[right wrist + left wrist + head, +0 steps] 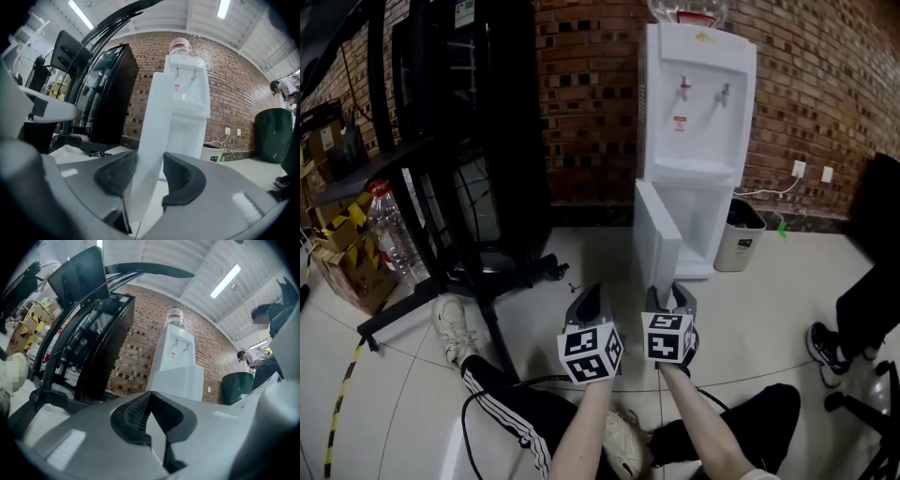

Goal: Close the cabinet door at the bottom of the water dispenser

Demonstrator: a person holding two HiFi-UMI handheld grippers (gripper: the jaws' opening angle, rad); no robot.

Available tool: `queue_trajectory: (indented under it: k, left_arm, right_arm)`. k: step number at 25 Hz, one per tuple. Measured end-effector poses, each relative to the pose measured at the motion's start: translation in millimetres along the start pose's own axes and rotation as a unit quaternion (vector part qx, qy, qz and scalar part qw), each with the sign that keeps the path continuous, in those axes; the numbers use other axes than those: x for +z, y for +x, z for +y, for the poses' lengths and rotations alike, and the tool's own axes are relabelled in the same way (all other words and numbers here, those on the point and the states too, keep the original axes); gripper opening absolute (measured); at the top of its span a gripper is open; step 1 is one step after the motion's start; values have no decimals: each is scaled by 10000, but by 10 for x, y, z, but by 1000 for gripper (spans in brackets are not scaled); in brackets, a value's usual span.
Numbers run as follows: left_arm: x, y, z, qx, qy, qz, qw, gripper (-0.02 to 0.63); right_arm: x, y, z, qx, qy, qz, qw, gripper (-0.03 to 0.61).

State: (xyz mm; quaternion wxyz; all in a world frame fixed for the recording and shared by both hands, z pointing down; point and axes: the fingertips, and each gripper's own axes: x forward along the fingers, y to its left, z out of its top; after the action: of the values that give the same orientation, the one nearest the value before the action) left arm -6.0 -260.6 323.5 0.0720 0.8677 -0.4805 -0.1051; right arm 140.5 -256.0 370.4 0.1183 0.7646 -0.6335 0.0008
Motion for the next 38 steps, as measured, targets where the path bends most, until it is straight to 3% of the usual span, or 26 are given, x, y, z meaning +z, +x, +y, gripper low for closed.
queue_trajectory:
  k: [12,17,26,32,38]
  left_arm:
    - [5,47,-65,-141,0,-40,9999,9]
    - [68,87,-98,-259,68,-124,9996,9]
    - [-43,430,-265,-442,202,46,9988,9]
    - [-77,774,-492,-637,254,-75,9976,9]
    - [-270,1047,-674,-888,548,-60,9945,11]
  right_arm:
    - [-80,-31,-455,-601,95,151,9980,173]
    - [-133,-44,-644,-910,-144,220,9955,41]
    - [-178,34,-940,-1052,-23,130,9944,41]
    - [-179,98,-1128,-913,230,100,9955,37]
    - [-186,174,-1310,-884,5,41,9961,32]
